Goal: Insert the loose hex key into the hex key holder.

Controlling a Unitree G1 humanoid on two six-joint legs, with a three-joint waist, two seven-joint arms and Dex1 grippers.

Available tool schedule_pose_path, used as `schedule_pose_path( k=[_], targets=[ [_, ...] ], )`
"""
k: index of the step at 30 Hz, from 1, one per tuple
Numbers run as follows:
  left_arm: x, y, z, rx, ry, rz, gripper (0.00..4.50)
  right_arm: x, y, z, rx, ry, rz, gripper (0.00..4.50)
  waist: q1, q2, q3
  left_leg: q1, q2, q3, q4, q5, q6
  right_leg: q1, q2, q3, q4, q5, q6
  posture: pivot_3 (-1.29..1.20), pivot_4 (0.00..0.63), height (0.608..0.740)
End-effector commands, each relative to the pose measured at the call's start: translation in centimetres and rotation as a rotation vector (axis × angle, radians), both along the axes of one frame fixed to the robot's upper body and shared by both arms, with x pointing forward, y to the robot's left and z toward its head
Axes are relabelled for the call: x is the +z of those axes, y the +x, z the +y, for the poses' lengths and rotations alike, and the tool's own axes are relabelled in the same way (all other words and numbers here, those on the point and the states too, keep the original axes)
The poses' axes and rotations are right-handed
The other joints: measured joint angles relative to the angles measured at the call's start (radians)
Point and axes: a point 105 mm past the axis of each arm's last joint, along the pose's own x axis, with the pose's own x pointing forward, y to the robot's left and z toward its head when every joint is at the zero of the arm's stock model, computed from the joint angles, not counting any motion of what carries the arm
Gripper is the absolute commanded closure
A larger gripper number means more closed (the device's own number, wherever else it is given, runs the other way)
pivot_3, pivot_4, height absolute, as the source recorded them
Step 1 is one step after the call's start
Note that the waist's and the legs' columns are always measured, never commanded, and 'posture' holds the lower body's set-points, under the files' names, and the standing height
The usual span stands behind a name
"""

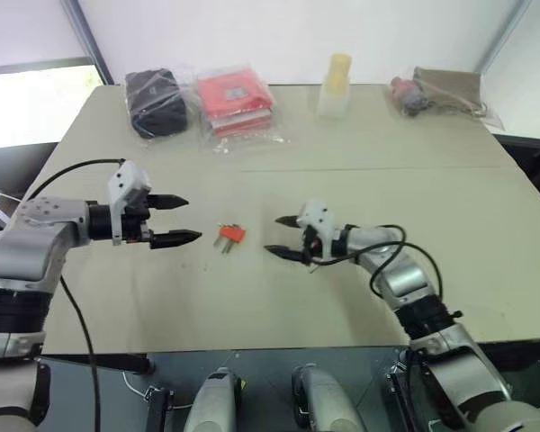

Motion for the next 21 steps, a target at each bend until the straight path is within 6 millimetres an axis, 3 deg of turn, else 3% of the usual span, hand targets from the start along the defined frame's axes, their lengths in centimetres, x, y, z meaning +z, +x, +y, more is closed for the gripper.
schedule_pose_path(
  k=[1, 5, 8, 21],
  targets=[
    [0.7, -0.8, 0.3, 0.01, 0.006, -0.028, 0.05, 0.9, 1.0, 1.3, 0.02, 0.001, -0.065, 0.94, -0.002, 0.0, 0.0, 0.0, 0.0, 0.0, 0.0, 0.0, 0.0, 0.0, 0.0, 0.0, 0.0, 0.0, 0.0, 0.0, 0.15, 0.74],
    [0.5, -1.0, 0.4, 0.031, 0.001, -0.026, 0.05, 0.6, 1.5, 1.9, 0.022, -0.002, -0.072, 0.94, -0.001, 0.0, 0.0, 0.0, 0.0, -0.001, -0.001, 0.0, 0.0, 0.0, 0.0, 0.0, 0.001, 0.0, 0.0, 0.0, 0.15, 0.74],
    [0.2, -1.2, 0.6, 0.071, -0.019, -0.03, 0.05, 0.0, 2.2, 3.5, 0.026, -0.011, -0.064, 0.94, -0.006, 0.0, 0.0, 0.001, 0.0, -0.001, -0.001, 0.0, 0.0, 0.0, 0.0, -0.001, 0.001, 0.0, 0.0, 0.0, 0.15, 0.74],
    [-0.4, -1.2, 0.5, 0.125, -0.042, -0.049, 0.05, -1.3, 2.5, 6.3, 0.022, 0.005, -0.018, 0.94, -0.006, 0.0, 0.0, 0.001, 0.0, -0.001, -0.001, 0.0, 0.0, -0.001, 0.0, 0.0, 0.003, 0.0, 0.0, 0.0, 0.15, 0.74]
  ],
)
